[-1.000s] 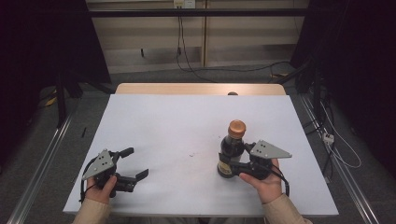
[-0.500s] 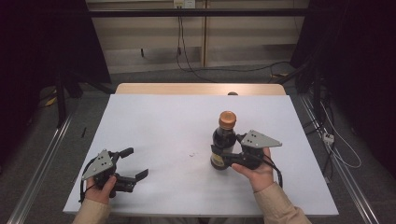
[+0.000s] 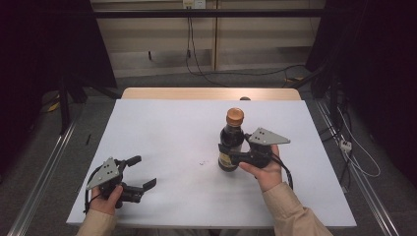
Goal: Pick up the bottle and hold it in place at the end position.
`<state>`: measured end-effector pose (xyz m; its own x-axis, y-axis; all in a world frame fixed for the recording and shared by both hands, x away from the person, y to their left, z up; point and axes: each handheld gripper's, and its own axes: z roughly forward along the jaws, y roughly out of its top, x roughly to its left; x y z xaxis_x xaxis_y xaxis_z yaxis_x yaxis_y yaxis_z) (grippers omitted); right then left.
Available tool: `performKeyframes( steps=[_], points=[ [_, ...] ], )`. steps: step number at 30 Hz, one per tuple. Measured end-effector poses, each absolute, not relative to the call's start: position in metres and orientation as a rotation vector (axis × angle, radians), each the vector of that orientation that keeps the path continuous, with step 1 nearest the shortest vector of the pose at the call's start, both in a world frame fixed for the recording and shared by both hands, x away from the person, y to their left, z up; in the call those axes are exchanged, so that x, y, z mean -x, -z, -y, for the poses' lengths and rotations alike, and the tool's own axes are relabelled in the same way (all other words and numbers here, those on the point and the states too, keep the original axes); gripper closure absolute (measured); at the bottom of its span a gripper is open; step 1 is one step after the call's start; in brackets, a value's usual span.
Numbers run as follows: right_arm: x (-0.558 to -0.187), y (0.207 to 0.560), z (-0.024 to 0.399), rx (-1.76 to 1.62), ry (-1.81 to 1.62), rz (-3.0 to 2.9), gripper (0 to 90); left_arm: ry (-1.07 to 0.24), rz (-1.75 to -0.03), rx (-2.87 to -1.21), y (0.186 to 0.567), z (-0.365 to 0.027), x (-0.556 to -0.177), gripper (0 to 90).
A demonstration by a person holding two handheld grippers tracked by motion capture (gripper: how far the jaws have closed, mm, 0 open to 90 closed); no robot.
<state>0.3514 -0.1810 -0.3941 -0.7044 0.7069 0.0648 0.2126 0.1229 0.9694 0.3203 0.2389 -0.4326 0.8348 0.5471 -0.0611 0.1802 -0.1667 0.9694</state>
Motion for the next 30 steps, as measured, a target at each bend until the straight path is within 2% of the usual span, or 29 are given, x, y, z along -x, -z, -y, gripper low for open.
performKeyframes(
  steps=[30],
  points=[
    [-0.397,0.395,0.156,-0.891,-1.564,-1.987,30.8,-0.348,-0.567,-1.727,0.433,-0.24,-0.321,3.3]
  ],
)
